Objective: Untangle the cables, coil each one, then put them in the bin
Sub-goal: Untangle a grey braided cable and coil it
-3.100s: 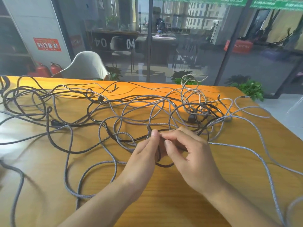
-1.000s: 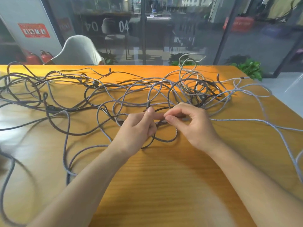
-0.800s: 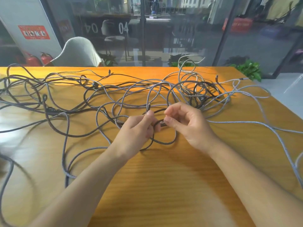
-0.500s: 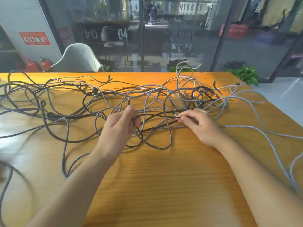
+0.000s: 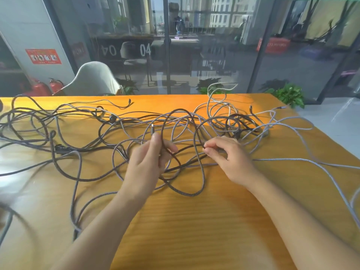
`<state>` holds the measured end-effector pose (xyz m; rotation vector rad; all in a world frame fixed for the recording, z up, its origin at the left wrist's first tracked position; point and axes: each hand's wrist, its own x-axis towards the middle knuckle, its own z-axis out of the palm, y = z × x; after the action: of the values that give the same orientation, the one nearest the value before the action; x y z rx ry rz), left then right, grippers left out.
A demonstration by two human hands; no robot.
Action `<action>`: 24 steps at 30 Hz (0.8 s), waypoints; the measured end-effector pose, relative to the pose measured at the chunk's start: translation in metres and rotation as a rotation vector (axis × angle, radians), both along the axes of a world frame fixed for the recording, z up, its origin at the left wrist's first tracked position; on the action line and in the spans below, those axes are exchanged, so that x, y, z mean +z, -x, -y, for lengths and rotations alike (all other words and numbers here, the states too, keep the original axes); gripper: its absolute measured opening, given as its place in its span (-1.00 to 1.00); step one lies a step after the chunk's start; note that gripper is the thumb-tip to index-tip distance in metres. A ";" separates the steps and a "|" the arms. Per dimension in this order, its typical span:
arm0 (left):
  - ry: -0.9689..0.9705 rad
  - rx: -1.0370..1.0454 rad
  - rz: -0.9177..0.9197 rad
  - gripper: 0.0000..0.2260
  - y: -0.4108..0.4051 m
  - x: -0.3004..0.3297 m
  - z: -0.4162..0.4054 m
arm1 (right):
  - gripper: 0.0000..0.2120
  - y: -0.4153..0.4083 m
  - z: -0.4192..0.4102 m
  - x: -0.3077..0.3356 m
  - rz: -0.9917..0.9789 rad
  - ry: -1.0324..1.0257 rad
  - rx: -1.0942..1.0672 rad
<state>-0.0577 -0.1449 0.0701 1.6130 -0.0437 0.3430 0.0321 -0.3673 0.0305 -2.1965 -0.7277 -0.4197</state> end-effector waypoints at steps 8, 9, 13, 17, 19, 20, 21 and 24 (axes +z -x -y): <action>-0.149 -0.033 -0.054 -0.58 -0.008 -0.011 0.024 | -0.92 0.015 -0.019 0.000 -0.044 -0.049 0.168; -0.149 -0.043 -0.058 -0.58 -0.008 -0.010 0.024 | -0.91 0.016 -0.021 -0.001 -0.064 -0.042 0.178; -0.097 -0.118 -0.064 -0.52 -0.004 -0.005 0.019 | -0.88 0.019 -0.021 -0.002 -0.168 -0.067 0.208; -0.180 -0.123 -0.006 -0.47 0.002 -0.004 0.017 | -0.82 0.011 -0.018 -0.009 -0.173 -0.022 0.153; -0.201 -0.116 0.012 -0.47 0.003 -0.003 0.017 | -0.75 0.005 -0.013 -0.015 -0.096 0.076 0.094; -0.199 -0.105 0.023 -0.48 0.004 -0.002 0.015 | -0.75 0.003 -0.010 -0.016 -0.068 0.098 0.073; -0.194 -0.086 0.037 -0.50 0.004 -0.001 0.013 | -0.76 0.002 -0.007 -0.014 -0.054 0.092 0.065; -0.155 -0.009 0.062 -0.50 0.003 0.002 0.001 | -0.84 -0.007 0.005 -0.008 -0.052 0.078 0.040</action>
<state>-0.0606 -0.1457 0.0726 1.7545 -0.1271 0.3904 0.0393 -0.3723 0.0230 -2.2537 -0.7694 -0.3172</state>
